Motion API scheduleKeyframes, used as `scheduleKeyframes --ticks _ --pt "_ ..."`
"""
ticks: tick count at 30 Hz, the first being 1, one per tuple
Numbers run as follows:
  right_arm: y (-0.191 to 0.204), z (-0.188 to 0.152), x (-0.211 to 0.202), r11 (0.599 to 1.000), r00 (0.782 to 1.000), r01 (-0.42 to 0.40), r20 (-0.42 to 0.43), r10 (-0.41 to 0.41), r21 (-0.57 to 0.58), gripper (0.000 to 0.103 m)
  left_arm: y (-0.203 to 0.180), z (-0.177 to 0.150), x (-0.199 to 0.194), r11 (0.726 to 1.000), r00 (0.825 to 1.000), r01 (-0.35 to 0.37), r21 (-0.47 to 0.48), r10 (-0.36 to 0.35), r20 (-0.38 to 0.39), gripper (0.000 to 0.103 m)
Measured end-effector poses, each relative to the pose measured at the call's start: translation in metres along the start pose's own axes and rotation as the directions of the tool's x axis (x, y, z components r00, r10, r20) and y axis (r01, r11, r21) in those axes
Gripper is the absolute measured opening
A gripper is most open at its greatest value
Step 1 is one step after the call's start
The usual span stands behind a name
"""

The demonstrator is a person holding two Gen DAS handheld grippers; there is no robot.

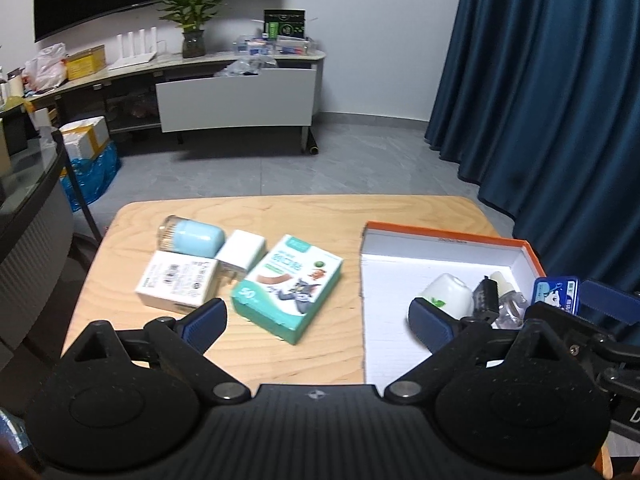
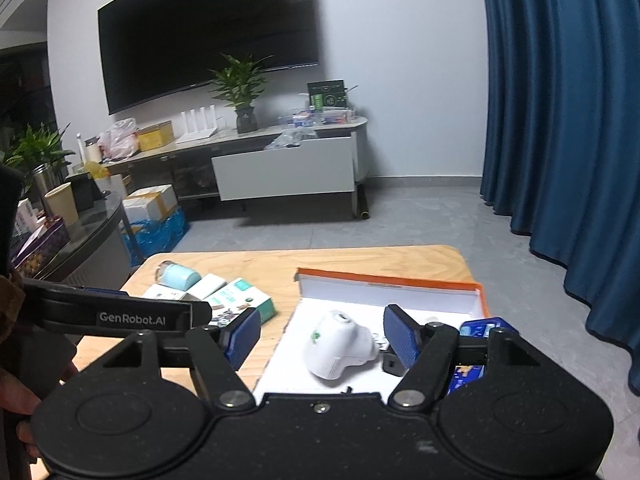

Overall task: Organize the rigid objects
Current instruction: 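Move both tools back toward the boxes on the table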

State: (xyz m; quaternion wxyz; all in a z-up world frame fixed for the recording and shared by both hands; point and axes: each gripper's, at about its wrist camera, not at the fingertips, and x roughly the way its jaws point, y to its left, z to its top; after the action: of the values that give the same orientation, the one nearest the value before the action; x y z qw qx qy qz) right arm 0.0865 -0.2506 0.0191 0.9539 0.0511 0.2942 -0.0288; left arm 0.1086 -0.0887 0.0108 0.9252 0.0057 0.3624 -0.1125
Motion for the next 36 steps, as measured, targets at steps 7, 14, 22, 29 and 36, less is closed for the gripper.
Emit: scheduleKeyframes --ticks 7,14,22,29,36 --pt "0.016 0.001 0.005 0.999 1.0 -0.028 -0.014 0.028 -0.018 0.082 0.018 -0.002 -0.007 0.999 0.999 -0.029 -0.028 0.03 0.013 0.1" --pt "0.033 0.002 0.013 0.998 0.998 -0.058 -0.026 0.057 -0.034 0.083 0.035 -0.004 -0.013 0.998 0.998 -0.056 -0.042 0.057 0.021 0.101" --pt "0.053 -0.001 0.022 0.995 0.995 -0.087 -0.055 0.084 -0.051 0.084 0.065 -0.014 -0.015 0.993 0.996 -0.089 -0.078 0.09 0.009 0.101" --pt "0.064 -0.005 0.028 0.992 0.991 -0.111 -0.076 0.106 -0.06 0.085 0.094 -0.025 -0.013 0.984 0.991 -0.131 -0.119 0.13 -0.016 0.101" --pt "0.073 -0.008 0.035 0.99 0.988 -0.126 -0.096 0.12 -0.067 0.085 0.11 -0.035 -0.01 0.977 0.988 -0.153 -0.147 0.149 -0.04 0.101"
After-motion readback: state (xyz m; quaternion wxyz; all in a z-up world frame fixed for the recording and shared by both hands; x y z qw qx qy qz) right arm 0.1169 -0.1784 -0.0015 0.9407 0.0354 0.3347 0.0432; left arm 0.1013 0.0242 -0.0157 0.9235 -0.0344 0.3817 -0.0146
